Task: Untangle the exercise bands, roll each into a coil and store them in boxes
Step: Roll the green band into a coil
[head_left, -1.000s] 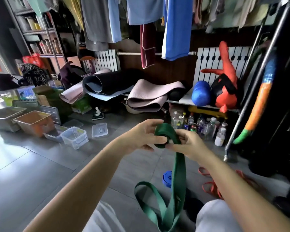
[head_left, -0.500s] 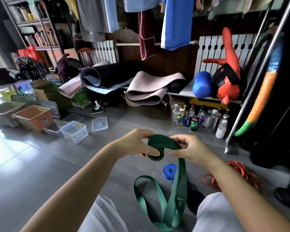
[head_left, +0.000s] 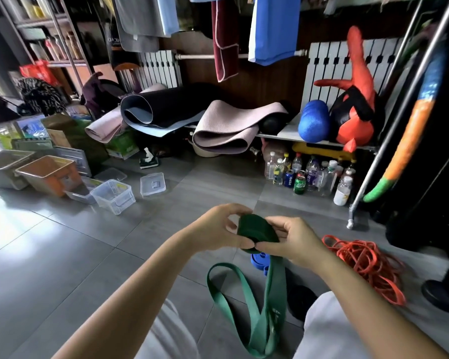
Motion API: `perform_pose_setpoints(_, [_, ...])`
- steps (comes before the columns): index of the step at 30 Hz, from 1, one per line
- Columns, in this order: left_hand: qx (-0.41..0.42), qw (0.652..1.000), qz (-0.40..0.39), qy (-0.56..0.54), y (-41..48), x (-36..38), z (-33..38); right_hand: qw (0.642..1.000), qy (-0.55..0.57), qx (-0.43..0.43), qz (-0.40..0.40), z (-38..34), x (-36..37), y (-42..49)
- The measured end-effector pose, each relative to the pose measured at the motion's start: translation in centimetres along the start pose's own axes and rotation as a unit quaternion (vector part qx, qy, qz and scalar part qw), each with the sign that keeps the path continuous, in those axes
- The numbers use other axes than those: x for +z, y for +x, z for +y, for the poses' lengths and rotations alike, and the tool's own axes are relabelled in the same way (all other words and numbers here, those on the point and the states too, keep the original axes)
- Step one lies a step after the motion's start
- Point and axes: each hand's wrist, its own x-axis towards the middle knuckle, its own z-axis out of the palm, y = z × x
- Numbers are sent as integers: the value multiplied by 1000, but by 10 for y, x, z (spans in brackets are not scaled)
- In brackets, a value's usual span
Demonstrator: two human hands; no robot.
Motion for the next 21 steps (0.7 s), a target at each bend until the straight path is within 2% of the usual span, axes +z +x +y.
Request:
perform_pose_setpoints(1, [16, 995, -10, 96, 2, -3, 4, 1000, -22, 9, -12, 0, 0, 0])
perform_pose_setpoints(3, [22, 978, -33, 206, 4, -6, 9, 998, -48, 18, -27, 1, 1, 1])
perform_pose_setpoints(5, [5, 971, -33, 238, 6, -7, 10, 999, -44, 18, -26, 1, 4, 2])
perform_pose_setpoints(7, [-5, 978, -29, 208, 6, -7, 8, 1000, -20, 15, -17, 3, 4, 2])
perform_pose_setpoints(10, [-14, 999, 1, 30, 3, -4, -2, 999, 33, 9, 1, 7, 1, 0])
perform_pose_setpoints(13, [6, 990, 46, -130, -3, 0, -12, 998, 58, -7, 13, 13, 0, -5])
perform_pose_setpoints(17, [52, 932, 58, -355, -8, 6, -23, 990, 129, -25, 59, 22, 10, -9])
perform_pose_setpoints(21, [32, 850, 22, -525, -7, 27, -28, 976, 195, -51, 82, 17, 20, -3])
